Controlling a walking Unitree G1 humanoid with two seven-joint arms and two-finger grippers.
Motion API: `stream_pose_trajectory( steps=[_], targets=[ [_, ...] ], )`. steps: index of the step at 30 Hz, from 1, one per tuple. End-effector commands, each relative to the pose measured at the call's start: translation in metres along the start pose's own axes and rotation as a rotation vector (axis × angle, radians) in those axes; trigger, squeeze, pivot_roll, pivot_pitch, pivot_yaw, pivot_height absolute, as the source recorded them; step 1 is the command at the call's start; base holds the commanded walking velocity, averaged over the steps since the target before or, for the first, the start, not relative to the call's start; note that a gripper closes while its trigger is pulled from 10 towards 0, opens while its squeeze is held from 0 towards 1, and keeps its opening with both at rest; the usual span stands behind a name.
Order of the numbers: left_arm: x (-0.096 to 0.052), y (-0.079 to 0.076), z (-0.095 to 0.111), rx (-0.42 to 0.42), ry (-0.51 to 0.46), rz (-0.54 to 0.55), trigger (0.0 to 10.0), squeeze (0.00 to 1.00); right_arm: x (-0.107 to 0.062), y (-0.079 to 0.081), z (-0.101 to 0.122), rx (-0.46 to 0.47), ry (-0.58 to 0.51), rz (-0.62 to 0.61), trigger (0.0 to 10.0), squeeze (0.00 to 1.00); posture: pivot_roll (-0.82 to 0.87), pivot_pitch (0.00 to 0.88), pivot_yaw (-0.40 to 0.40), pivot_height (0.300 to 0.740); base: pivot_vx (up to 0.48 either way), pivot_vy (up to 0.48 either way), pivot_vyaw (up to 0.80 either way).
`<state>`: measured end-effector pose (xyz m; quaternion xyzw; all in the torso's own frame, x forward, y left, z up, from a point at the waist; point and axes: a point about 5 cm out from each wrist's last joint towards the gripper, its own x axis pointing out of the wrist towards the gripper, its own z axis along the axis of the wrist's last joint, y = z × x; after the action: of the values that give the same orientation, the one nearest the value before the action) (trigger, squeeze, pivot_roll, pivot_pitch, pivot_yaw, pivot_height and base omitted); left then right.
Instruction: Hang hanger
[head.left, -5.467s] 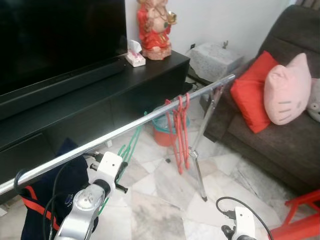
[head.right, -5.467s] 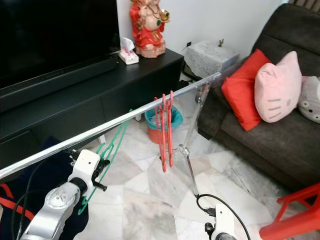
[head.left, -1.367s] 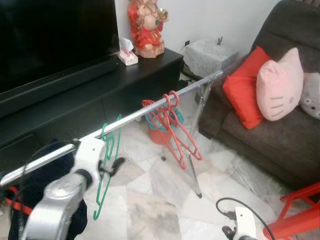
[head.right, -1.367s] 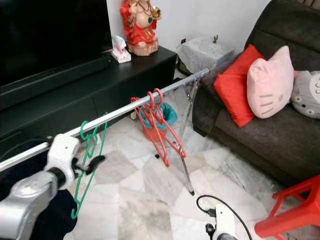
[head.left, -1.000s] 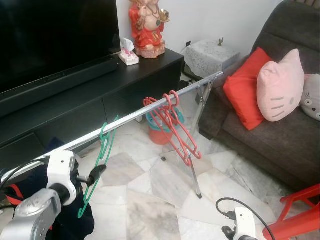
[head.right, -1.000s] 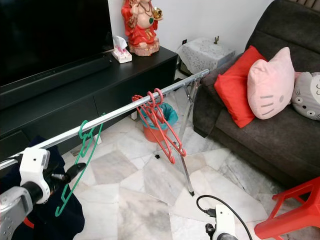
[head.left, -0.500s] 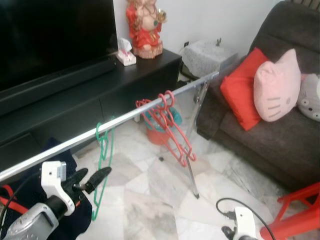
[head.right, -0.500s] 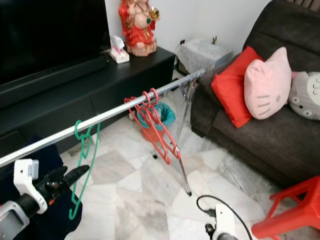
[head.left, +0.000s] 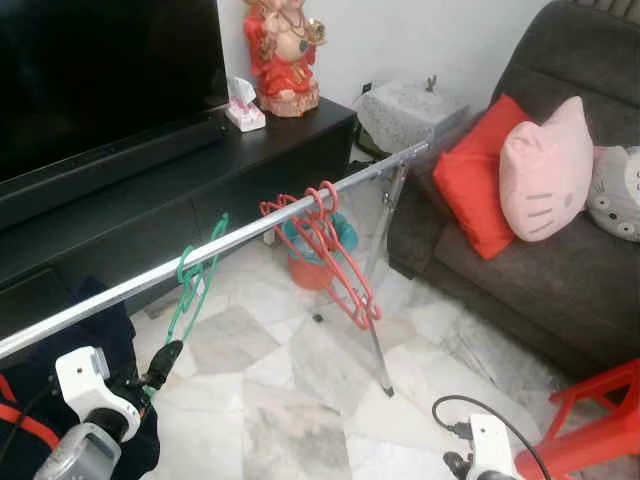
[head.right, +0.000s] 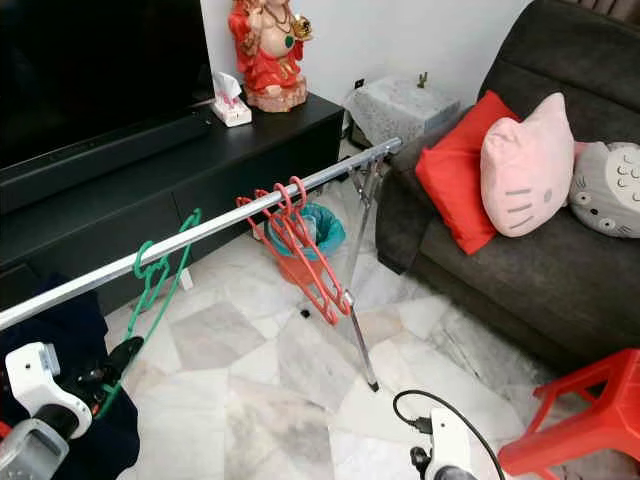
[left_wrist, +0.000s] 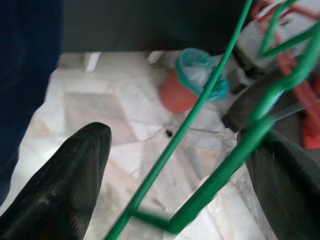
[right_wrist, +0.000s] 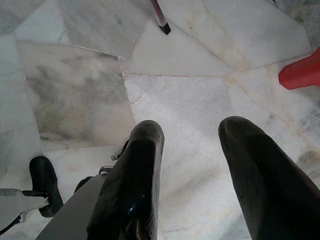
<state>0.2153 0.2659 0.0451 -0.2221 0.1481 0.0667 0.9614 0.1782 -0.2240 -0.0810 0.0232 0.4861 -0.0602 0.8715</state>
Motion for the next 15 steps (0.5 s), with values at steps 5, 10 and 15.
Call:
stream_pose_trajectory(
  steps=[5,10,15],
  targets=[
    [0.003,0.030,-0.022,-0.036,0.018,0.226,10.0,0.00,0.000,-0.003,-0.001,0.002,0.002,-0.009,10.0,0.00,0.10,0.000,-0.075,0.740,0.000,0.000,0.00],
    [0.002,0.036,-0.036,-0.064,0.051,0.261,10.0,0.00,0.000,-0.003,-0.001,0.003,0.002,-0.009,10.0,0.00,0.10,0.000,-0.072,0.740,0.000,0.000,0.00],
    [0.005,0.036,-0.040,-0.057,0.044,0.262,10.0,0.00,-0.001,-0.003,-0.002,-0.001,0.003,-0.008,10.0,0.00,0.10,0.000,-0.075,0.740,0.000,0.000,0.00]
  ],
)
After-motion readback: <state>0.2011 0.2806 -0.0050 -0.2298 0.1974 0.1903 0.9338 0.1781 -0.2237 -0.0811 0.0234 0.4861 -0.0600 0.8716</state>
